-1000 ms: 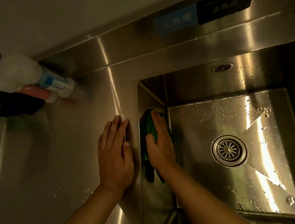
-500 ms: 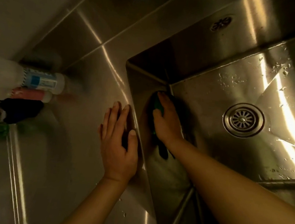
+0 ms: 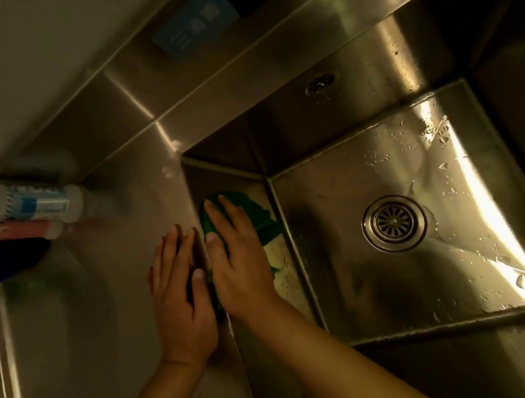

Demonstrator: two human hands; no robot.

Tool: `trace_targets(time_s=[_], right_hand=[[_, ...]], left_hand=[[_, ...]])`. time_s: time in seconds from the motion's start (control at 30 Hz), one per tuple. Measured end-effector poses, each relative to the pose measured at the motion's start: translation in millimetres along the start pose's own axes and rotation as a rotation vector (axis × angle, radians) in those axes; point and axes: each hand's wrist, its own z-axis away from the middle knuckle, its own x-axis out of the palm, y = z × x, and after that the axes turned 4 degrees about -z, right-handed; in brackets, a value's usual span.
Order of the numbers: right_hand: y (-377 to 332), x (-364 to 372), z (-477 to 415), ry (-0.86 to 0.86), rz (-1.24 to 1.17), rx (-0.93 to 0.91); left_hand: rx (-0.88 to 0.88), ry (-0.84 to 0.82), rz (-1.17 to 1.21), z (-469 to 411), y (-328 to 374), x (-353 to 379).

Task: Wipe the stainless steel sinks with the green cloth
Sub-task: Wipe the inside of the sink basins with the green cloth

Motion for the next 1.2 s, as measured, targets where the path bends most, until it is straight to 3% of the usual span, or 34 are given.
trace_targets(time_s=[0.3, 0.5, 0.73, 0.97, 1.2], right_hand=[[55.2, -2.0, -77.6, 0.054, -0.118, 0.106], [107.7, -2.2, -21.7, 0.115, -0.132, 0.379], [70.9, 3.4, 48.8, 0.199, -0.163, 0.569], [24.4, 8.8, 101.6, 0.201, -0.176, 0.51], [32.9, 4.7, 38.0, 0.174, -0.211, 0.313]], left_hand=[[0.063, 0.031, 0.03, 0.9, -13.6, 7.5], [0.044, 0.015, 0.034, 0.0, -14.4, 6.7], [-0.016, -0.014, 0.005, 1.6, -2.6, -0.1], [-0.019, -0.012, -0.006, 1.7, 0.8, -1.1], [0.01, 0.012, 0.002, 1.8, -0.4, 0.1]])
